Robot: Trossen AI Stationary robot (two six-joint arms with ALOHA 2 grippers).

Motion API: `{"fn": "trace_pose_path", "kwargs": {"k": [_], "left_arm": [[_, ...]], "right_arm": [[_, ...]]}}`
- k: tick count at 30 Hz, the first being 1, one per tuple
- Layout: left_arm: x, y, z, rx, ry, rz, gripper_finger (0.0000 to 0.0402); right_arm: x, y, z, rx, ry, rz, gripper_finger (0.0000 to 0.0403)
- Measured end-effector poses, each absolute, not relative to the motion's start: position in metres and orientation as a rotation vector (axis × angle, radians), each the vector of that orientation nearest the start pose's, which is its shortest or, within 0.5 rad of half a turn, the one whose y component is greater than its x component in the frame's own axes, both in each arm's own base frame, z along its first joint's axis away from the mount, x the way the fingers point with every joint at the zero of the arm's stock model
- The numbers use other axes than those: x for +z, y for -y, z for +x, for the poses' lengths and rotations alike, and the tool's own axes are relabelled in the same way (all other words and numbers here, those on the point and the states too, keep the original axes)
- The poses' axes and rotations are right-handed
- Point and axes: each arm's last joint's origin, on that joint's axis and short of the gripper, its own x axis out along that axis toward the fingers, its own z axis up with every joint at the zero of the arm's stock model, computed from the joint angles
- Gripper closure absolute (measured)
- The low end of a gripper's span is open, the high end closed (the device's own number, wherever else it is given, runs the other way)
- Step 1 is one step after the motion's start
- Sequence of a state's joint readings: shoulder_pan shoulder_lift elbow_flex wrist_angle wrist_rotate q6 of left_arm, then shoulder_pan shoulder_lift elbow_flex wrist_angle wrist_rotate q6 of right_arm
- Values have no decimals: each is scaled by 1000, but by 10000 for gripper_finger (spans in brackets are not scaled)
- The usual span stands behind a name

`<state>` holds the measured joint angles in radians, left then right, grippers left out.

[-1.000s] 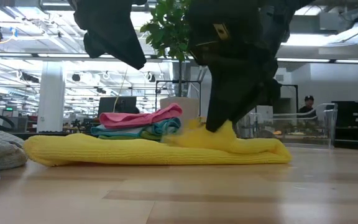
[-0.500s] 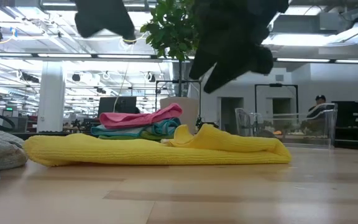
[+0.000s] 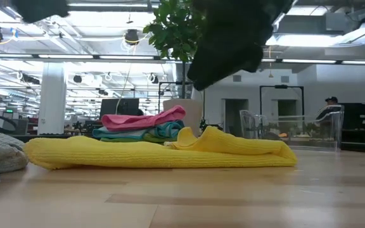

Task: Fold microfiber towels
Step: Fold the yellow microfiber towel

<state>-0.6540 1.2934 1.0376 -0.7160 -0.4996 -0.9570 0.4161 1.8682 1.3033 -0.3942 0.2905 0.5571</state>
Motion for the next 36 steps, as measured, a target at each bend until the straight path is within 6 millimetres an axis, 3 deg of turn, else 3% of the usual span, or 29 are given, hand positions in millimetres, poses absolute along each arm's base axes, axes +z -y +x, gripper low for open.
{"fn": "trace_pose_path", "kwargs": {"k": [5, 10, 18, 24, 30, 36], "left_arm": [[236, 165, 191, 313, -757, -529, 354], [224, 168, 182, 423, -640, -693, 352], [240, 165, 175, 411, -568, -817, 324], [252, 160, 169, 347, -591, -799, 317], [263, 153, 162, 276, -599, -738, 317], [272, 146, 155, 231, -597, -677, 317]], "right_arm": [[207, -159, 368, -3, -796, 26, 227], [216, -157, 381, 147, -663, -76, 201], [185, -177, 405, 279, -642, -185, 166], [174, -192, 444, 258, -642, -217, 173], [156, -194, 478, 183, -756, -258, 174], [132, -195, 494, 150, -889, -241, 175]]}}
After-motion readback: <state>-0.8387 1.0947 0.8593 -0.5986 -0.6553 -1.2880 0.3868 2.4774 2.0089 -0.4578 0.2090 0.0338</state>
